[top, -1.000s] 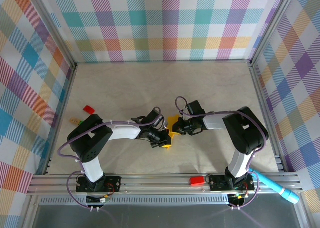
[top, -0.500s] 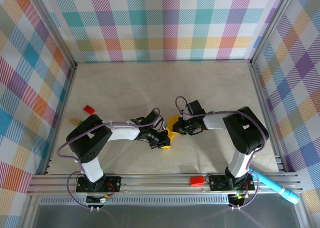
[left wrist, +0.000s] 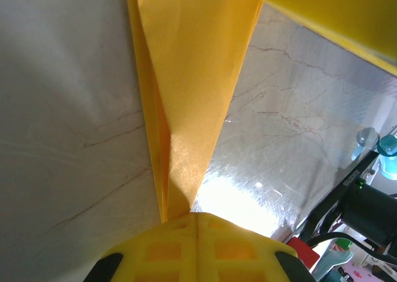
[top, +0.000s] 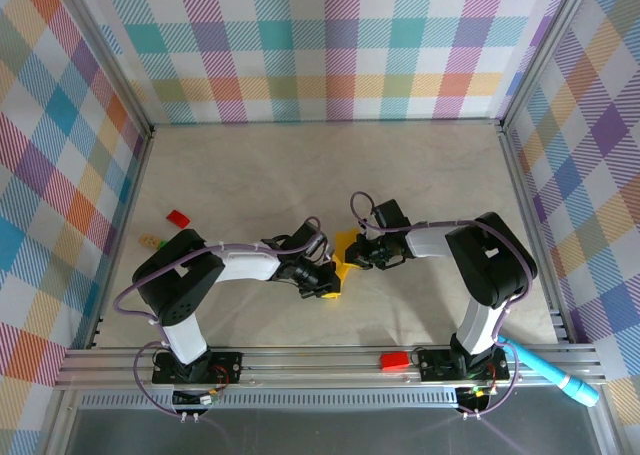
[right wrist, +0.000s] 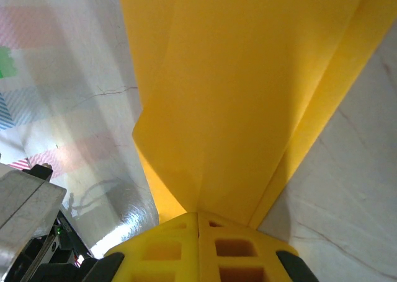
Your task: Fold a paper plane with a square sheet of paper (fold left side to right side)
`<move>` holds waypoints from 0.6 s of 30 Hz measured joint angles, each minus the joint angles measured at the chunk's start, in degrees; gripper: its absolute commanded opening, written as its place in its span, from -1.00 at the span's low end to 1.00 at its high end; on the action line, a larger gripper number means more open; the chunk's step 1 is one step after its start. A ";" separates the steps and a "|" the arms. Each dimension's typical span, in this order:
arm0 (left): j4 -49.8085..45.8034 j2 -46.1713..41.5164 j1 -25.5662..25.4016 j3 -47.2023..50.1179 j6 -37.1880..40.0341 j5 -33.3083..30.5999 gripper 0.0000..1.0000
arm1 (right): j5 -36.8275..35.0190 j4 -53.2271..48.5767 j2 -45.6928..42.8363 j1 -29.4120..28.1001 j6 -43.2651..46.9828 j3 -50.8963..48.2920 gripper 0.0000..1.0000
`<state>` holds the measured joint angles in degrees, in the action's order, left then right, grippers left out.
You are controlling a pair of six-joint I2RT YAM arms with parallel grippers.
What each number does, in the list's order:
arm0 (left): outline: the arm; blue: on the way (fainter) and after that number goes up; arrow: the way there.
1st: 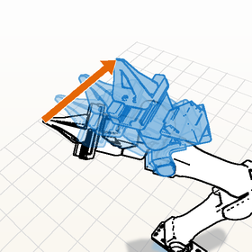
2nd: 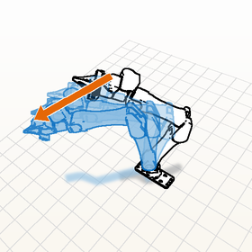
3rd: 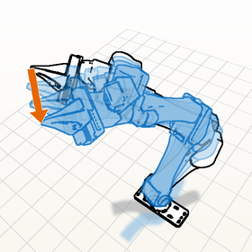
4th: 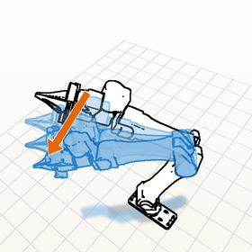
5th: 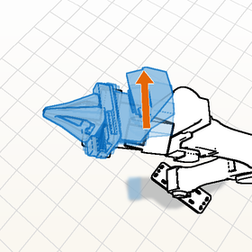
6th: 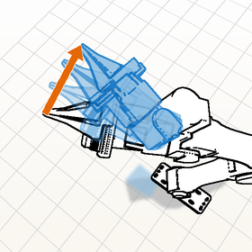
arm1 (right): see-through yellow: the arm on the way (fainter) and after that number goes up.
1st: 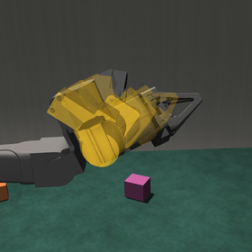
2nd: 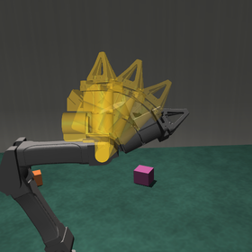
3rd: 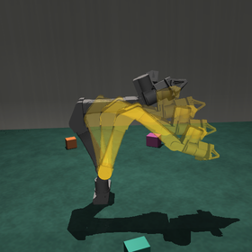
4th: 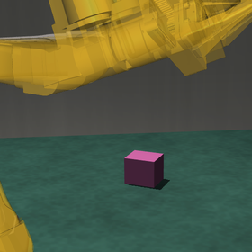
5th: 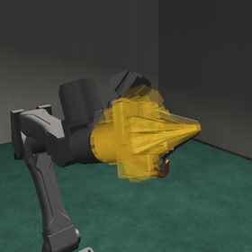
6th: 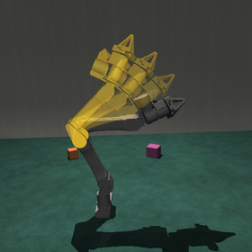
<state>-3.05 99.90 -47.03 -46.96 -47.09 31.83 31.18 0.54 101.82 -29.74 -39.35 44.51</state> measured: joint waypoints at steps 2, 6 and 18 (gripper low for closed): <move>-0.22 0.00 -0.28 0.00 0.22 -0.39 -1.00 | 0.00 -0.20 0.02 0.00 0.22 0.15 -1.00; -0.44 -0.07 -0.74 0.02 0.68 -1.20 -1.00 | 0.00 -0.39 0.04 0.00 0.70 0.20 -1.00; -1.53 -2.73 -1.40 2.69 1.09 -1.49 -1.00 | -0.02 -0.63 0.04 0.00 0.83 0.31 -1.00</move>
<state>-4.58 97.17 -48.42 -44.27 -46.00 30.35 31.16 -0.10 101.86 -29.74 -38.52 44.82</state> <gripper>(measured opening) 0.049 0.060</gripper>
